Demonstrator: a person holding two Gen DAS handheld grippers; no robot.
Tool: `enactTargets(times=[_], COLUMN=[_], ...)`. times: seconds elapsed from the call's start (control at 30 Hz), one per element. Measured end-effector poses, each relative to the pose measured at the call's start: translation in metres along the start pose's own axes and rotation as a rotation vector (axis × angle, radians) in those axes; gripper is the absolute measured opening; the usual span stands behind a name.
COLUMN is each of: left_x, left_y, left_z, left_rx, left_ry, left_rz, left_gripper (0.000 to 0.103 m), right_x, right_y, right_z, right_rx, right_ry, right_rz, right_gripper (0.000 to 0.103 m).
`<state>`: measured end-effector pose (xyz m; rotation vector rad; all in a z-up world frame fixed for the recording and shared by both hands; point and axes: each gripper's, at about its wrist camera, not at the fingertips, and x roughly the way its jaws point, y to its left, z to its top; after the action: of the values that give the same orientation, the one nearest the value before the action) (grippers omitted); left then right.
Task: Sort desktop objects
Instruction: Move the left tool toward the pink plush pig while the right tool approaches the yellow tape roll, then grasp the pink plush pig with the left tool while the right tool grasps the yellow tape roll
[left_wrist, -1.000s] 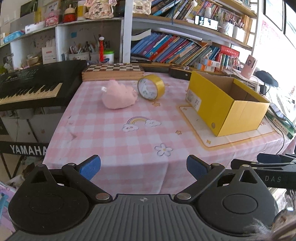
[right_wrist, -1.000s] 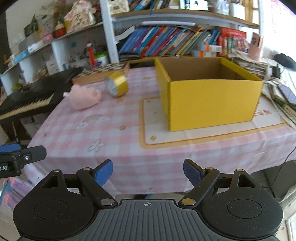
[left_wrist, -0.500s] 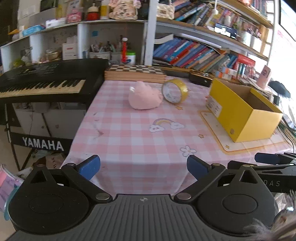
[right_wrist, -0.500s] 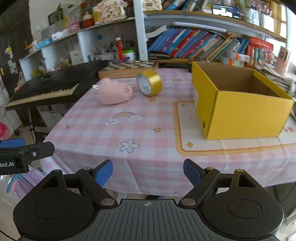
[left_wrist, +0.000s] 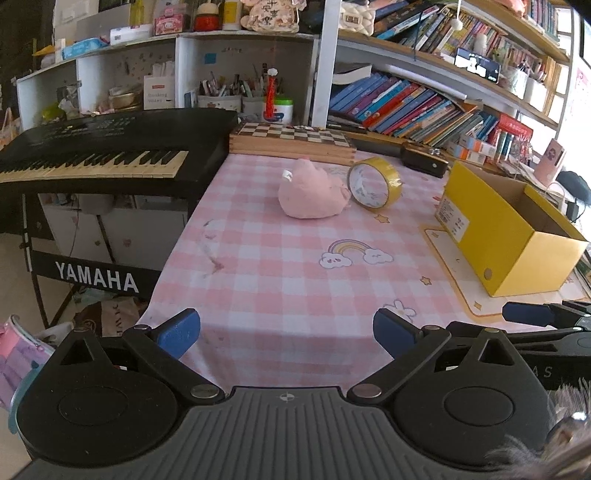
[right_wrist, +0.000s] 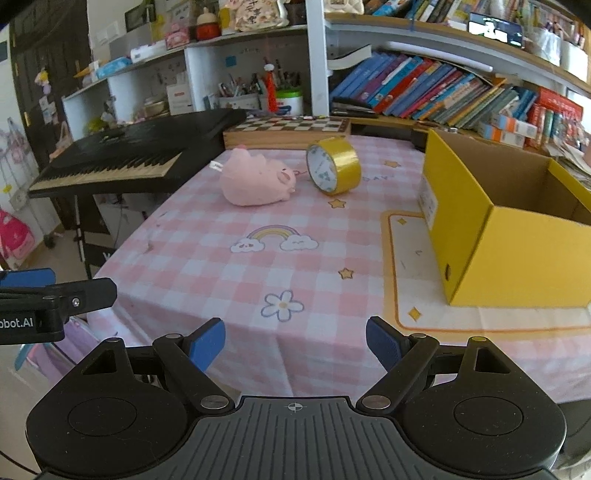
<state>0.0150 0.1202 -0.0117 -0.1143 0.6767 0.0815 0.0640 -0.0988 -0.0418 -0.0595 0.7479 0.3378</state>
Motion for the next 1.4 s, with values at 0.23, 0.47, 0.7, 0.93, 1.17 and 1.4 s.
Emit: enactTargets(times=[0.23, 0.47, 0.7, 0.93, 1.17, 1.4], left_x=[0.030, 0.060, 0.093, 0.127, 0.162, 0.212], left_y=[-0.003, -0.003, -0.011, -0.020, -0.025, -0.030], left_z=[0.023, 0.045, 0.066, 0.092, 0.114, 0.134], left_rx=[0.000, -0.014, -0.015, 0.009, 0.042, 0.057], left_ry=[0.013, 0.016, 0.022, 0.011, 0.018, 0.061], left_rz=[0.006, 0.023, 0.030, 0.033, 0.033, -0.015], left_gripper=[0.101, 0.101, 0.101, 0.101, 0.101, 0.101], right_x=[0.027, 0.057, 0.085, 0.118, 0.154, 0.190], right_y=[-0.009, -0.019, -0.031, -0.051, -0.061, -0.061], right_z=[0.026, 0.052, 0.094, 0.136, 0.162, 0.181], right_rx=[-0.013, -0.019, -0.011, -0.019, -0.054, -0.096], right_ry=[0.004, 0.008, -0.041, -0.078, -0.033, 0.007], right_rz=[0.018, 0.029, -0.015, -0.035, -0.002, 0.019], right_gripper=[0.086, 0.086, 0.086, 0.086, 0.086, 0.086])
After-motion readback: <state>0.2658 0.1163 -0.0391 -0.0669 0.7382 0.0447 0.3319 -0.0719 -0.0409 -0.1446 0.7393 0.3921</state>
